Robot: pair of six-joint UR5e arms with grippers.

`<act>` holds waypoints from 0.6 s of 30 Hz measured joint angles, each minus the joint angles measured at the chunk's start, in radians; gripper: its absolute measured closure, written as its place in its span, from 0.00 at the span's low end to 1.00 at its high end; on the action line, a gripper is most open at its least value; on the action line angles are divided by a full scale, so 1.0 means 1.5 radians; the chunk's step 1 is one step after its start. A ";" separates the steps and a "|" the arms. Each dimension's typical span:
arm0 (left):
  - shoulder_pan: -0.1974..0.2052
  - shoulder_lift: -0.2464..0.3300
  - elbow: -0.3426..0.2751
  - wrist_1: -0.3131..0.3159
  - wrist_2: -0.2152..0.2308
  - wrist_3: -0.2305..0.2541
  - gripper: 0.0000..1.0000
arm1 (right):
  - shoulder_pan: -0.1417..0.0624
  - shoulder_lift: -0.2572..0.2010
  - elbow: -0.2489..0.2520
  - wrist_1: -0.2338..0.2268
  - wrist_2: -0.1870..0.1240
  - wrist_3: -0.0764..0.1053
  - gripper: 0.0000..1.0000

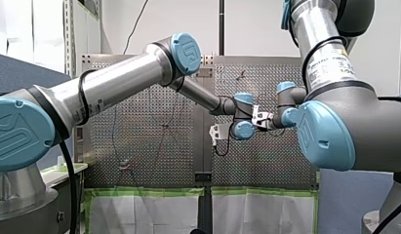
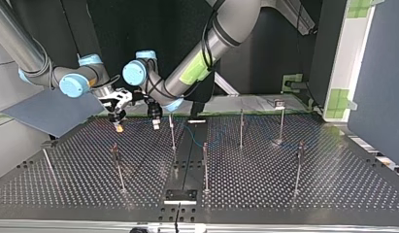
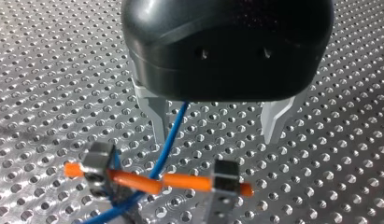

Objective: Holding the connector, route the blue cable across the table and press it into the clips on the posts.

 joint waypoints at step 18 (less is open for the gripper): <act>0.000 0.000 -0.001 -0.004 -0.001 -0.007 1.00 | 0.002 0.000 0.000 -0.001 0.000 0.000 1.00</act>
